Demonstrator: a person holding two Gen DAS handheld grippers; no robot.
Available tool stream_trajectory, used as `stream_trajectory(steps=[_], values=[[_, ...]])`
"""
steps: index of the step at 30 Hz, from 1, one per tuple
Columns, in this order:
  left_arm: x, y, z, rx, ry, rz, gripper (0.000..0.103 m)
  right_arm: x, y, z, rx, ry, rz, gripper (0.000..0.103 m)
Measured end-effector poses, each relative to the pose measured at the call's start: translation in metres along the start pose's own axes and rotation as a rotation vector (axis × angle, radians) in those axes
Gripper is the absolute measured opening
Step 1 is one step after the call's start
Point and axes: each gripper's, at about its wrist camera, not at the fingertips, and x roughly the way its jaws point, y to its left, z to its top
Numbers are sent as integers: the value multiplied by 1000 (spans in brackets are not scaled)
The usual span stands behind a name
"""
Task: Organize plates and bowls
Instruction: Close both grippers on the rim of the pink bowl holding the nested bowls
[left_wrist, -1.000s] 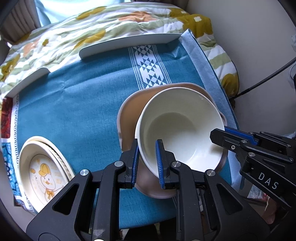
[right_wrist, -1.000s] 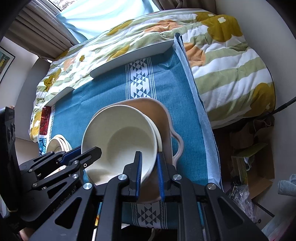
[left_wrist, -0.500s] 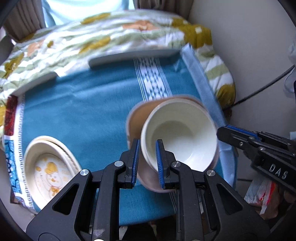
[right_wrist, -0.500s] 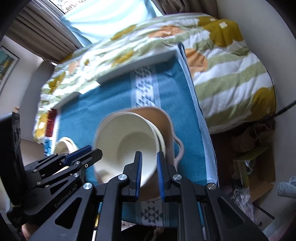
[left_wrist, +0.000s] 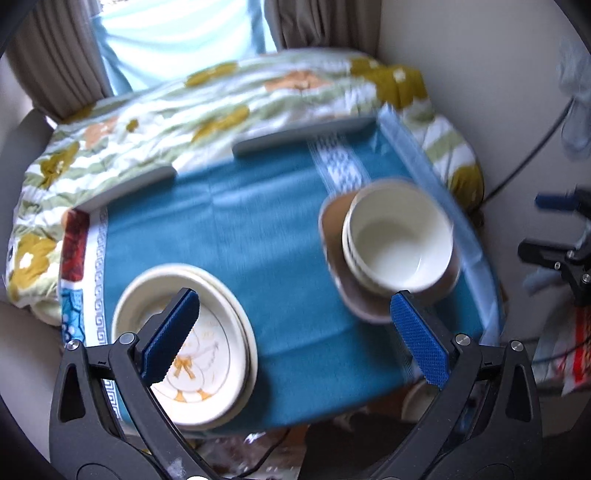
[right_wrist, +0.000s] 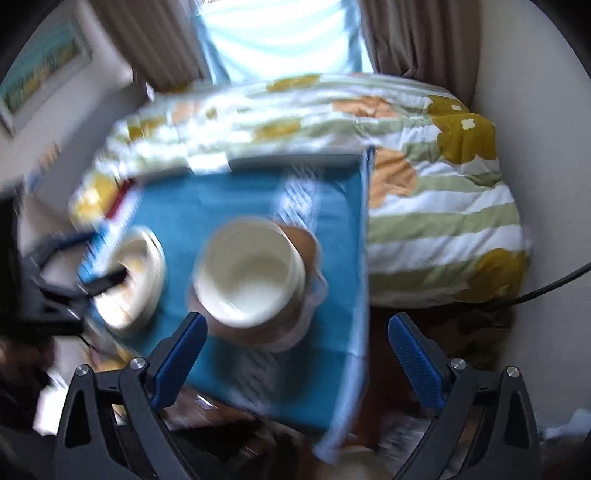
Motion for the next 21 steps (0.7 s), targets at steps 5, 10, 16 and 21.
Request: stream_trajectory(steps=[5,10,16,21], values=[[42,-5,-1,6,119,-53,102,33,-3,-3,-59,81,-29,98],[73,-9,8,28,208,-84,89,66,1,7,-105,168,-50,97],[101,-16,11,76,303,-116,81,103,1,13,-128,298,-28,71],[119,-20,13,96,347,-154,65,123,5,13,-154,354,-10,56]])
